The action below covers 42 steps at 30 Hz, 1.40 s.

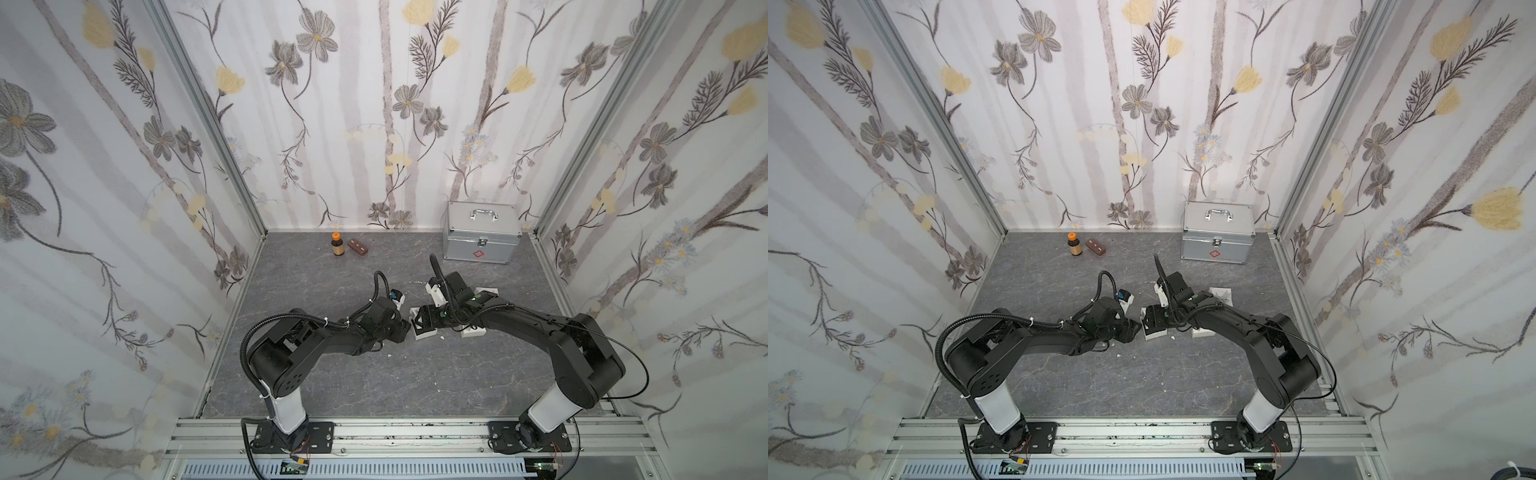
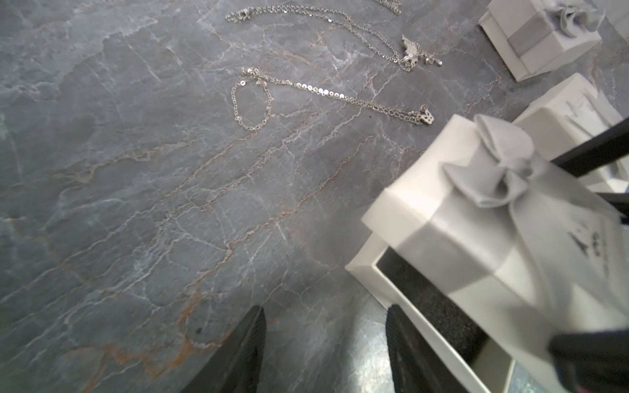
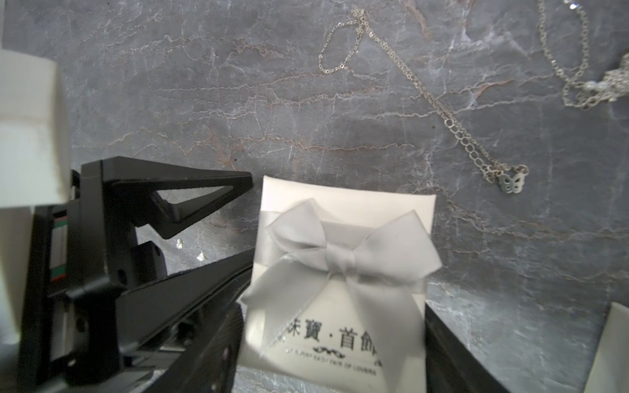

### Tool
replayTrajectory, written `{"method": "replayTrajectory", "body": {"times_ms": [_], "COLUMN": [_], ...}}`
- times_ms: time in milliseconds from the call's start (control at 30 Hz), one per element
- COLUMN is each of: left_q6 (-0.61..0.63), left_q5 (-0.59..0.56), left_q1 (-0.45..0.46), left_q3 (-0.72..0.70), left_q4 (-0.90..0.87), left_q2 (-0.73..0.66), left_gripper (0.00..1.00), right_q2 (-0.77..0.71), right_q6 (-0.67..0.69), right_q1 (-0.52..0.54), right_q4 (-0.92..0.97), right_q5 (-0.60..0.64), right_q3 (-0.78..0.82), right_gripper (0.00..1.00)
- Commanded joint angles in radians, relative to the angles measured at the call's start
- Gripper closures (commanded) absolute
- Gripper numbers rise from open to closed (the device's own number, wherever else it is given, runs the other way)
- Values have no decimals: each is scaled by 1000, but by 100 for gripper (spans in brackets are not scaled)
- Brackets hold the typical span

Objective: Take the necklace out of the lift-off lid jewelry box
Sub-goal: Close the lid on the jewelry box.

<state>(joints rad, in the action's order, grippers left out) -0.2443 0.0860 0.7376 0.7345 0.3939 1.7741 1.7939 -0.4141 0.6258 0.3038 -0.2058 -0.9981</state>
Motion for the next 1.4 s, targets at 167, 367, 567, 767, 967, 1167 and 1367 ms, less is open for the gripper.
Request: {"method": "replayTrajectory", "body": {"times_ms": [167, 367, 567, 767, 967, 1167, 1367], "left_q6": [-29, -34, -39, -47, -55, -62, -66], "left_q5": [-11, -12, -9, -8, -9, -8, -6], "left_q1": [-1, -3, -3, -4, -5, -4, -7], "left_q3": [-10, -14, -14, -14, -17, -16, -20], "left_q4": [34, 39, 46, 54, 64, 73, 77], "left_q2": [1, -1, 7, 13, 12, 16, 14], "left_gripper": [42, 42, 42, 42, 41, 42, 42], "right_q2": [4, 24, 23, 36, 42, 45, 33], "right_q6": [-2, -20, -25, -17, -10, -1, 8], "right_q1": [28, 45, 54, 62, 68, 69, 69], "right_q4": [12, 15, 21, 24, 25, 27, 15], "right_q5": [65, 73, 78, 77, 67, 67, 60], "right_q3": [-15, -20, -18, -17, -17, -15, -14], "right_gripper": [27, 27, 26, 25, 25, 24, 19]}}
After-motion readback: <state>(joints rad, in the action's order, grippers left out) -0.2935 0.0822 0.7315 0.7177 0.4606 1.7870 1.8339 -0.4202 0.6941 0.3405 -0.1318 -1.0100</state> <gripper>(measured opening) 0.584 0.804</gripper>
